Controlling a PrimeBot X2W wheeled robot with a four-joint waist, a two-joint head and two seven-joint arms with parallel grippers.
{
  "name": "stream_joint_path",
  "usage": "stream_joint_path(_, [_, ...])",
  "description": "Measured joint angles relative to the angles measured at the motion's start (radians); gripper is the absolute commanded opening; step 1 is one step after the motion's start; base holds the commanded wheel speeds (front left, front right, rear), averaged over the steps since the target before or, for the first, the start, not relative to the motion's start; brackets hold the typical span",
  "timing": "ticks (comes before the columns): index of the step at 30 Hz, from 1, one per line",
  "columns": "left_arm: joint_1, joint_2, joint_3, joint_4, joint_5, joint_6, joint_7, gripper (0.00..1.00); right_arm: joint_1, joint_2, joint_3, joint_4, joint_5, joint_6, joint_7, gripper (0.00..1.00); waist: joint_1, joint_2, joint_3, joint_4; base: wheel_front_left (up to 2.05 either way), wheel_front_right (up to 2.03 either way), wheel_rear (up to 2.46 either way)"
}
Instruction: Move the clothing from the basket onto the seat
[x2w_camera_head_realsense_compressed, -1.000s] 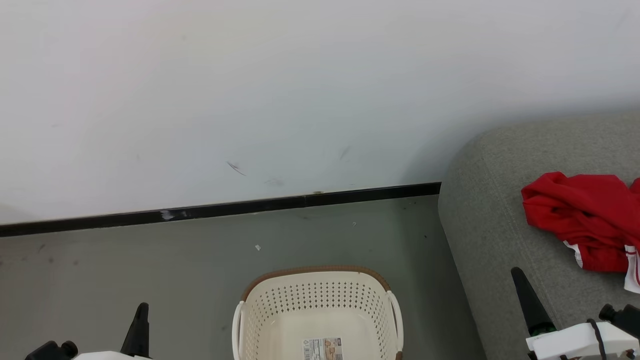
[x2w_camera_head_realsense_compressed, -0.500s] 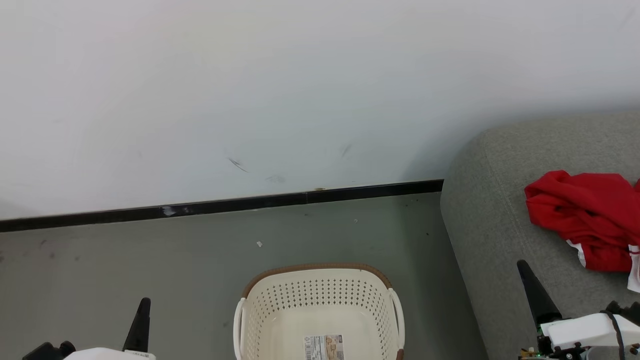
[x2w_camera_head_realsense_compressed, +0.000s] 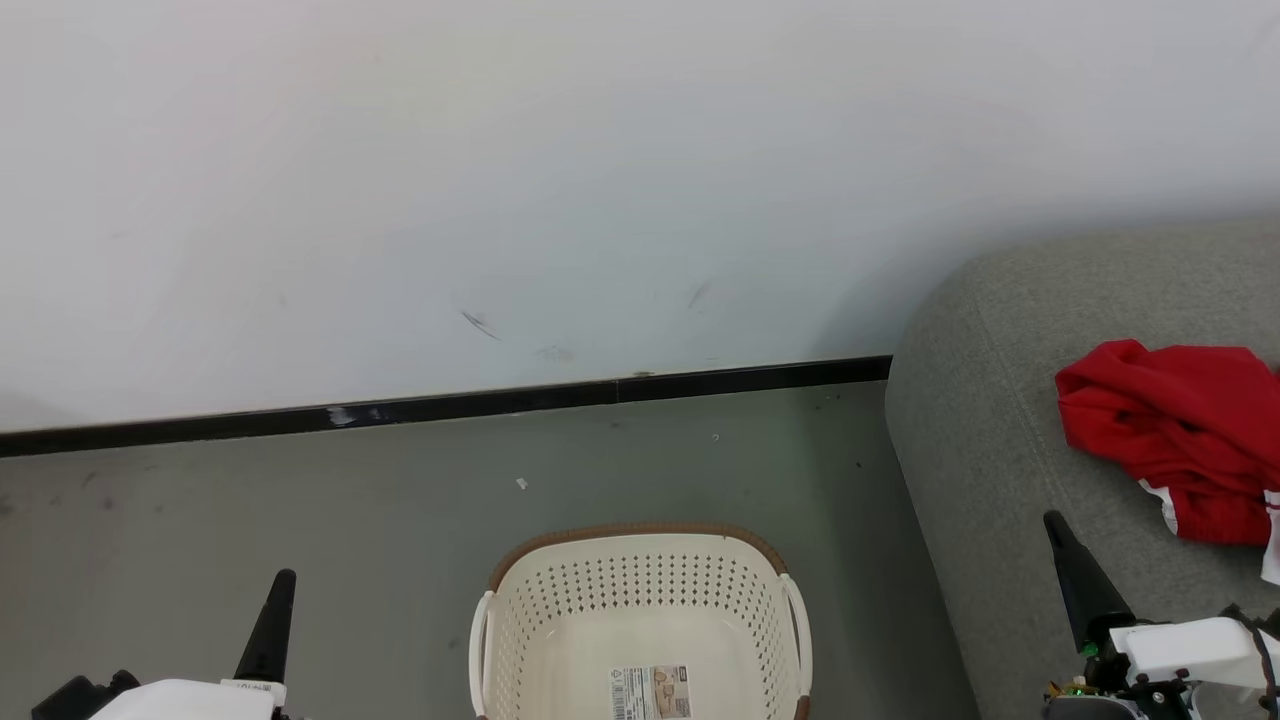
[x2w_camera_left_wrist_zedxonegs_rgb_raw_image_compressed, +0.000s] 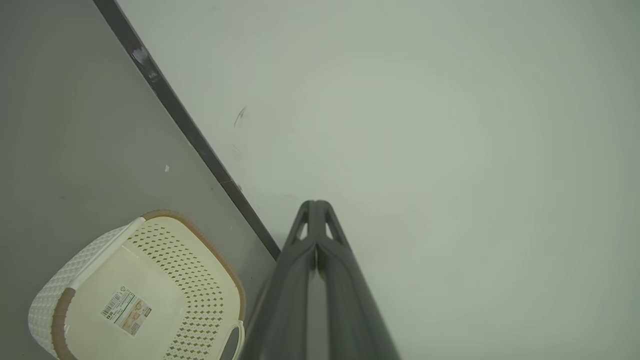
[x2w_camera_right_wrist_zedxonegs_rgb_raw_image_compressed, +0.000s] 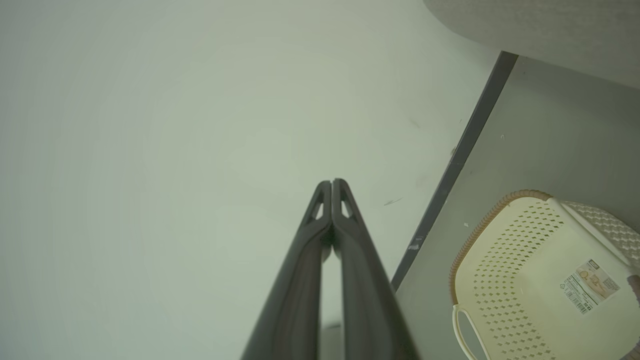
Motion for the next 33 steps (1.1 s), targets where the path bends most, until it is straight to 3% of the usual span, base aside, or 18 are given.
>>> stream_joint_path(17, [-0.024,-0.023,0.037,0.028,-0.16,-0.052,0.044,0.0,-0.02,-0.018,-0.006,0.031,0.226,0.0,0.038,0.0,-0.0001,0.0,0.006,0.007,0.0,0.0,0.0])
stream_joint_path(33, [-0.039,-0.023,0.039,0.036,-0.161,-0.059,0.044,0.0,-0.039,-0.018,-0.008,0.035,0.227,0.0,0.041,0.0,-0.0002,0.0,0.006,0.006,0.0,0.0,0.0])
